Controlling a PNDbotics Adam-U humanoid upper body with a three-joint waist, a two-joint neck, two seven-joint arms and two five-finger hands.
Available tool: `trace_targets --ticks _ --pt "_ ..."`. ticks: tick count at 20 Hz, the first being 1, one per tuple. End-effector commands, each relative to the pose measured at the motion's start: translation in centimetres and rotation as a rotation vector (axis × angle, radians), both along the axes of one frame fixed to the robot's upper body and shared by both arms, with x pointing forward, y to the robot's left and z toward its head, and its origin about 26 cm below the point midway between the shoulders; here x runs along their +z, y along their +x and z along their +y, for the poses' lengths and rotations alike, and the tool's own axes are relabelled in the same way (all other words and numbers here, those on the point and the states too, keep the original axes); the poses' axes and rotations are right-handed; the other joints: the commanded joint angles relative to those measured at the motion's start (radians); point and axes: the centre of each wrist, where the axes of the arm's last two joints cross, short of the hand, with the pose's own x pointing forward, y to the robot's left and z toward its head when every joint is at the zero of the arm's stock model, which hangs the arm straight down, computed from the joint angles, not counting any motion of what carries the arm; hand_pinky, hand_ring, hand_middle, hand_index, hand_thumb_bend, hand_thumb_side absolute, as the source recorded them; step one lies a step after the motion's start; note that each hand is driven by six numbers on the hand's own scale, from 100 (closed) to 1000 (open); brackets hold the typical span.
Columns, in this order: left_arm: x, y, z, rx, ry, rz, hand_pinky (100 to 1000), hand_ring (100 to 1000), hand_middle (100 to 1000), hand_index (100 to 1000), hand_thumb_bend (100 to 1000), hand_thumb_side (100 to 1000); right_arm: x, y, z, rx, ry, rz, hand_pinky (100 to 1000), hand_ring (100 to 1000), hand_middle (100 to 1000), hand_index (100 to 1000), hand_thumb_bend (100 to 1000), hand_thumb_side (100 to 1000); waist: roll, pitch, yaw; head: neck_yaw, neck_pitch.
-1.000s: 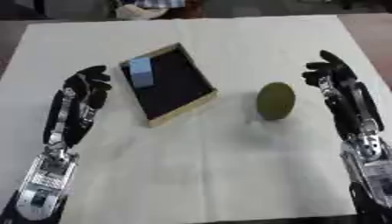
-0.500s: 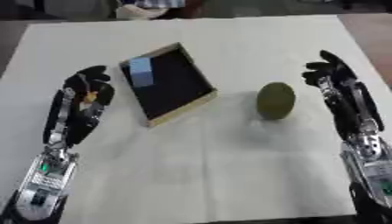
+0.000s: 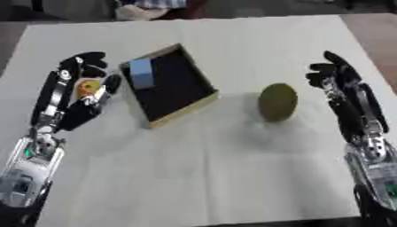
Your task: Pick up objects on the table and place them in the box.
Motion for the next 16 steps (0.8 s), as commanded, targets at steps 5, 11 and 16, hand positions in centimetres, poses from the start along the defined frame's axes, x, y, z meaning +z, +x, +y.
trace_targets --ticks 5,11,16 --pt "3.3 1.1 4.1 0.104 0.299 0.116 750 681 698 848 470 616 0.7 -0.1 -0.4 -0.005 -0.018 -0.022 790 751 737 934 100 669 0.014 -0.020 -0.003 -0.011 -0.002" --pt "2.0 2.2 6.1 0.162 0.370 0.251 749 689 708 850 435 561 0.7 -0.1 -0.5 -0.007 -0.020 -0.019 791 751 737 934 100 671 0.016 -0.020 -0.004 -0.014 -0.002" --pt "1.1 3.0 7.3 0.228 0.413 0.311 744 688 711 857 431 536 0.7 -0.1 -0.5 -0.007 -0.021 -0.019 791 751 737 934 100 669 0.016 -0.021 -0.004 -0.016 -0.002"
